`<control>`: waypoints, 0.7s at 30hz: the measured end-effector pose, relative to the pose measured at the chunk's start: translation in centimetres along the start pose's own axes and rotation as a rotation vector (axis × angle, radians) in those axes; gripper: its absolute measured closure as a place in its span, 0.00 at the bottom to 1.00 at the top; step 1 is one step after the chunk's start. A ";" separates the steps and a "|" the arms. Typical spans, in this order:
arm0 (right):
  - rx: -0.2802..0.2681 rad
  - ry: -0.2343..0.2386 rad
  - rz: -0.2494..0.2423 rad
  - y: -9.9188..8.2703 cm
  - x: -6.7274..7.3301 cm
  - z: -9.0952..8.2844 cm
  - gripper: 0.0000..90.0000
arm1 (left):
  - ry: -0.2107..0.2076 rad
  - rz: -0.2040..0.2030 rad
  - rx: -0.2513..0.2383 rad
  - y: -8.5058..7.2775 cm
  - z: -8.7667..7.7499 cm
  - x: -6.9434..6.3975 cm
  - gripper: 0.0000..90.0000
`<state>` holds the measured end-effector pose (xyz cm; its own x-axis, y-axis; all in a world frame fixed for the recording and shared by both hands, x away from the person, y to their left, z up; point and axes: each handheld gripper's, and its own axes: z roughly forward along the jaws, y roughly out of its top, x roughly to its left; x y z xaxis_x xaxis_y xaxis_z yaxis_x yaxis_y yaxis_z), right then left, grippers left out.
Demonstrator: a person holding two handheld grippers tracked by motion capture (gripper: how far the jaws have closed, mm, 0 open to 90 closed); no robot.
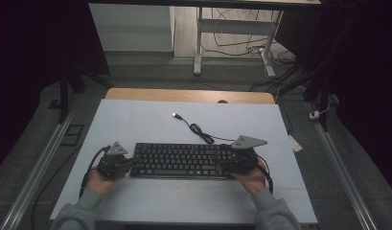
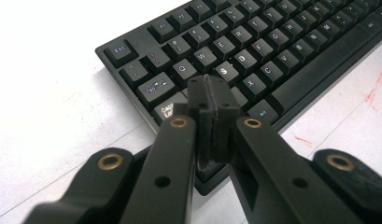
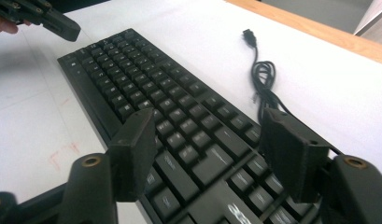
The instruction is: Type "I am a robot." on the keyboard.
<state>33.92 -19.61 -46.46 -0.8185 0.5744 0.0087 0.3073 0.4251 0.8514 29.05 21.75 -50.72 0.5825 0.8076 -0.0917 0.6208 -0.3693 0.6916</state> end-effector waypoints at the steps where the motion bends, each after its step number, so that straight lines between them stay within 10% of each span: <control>1: 0.000 0.000 0.000 0.0 0.0 0.0 0.42 | 0.000 0.001 0.002 0.0 0.1 0.0 0.99; 21: 0.063 0.082 -0.026 1.7 1.5 4.7 1.00 | 0.003 0.015 0.026 -0.2 1.0 -0.2 0.99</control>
<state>35.49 -14.76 -47.47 -0.8629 0.5043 0.0321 0.3131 0.4837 0.8173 29.35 21.18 -51.60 0.5905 0.8032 -0.0790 0.6251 -0.3933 0.6742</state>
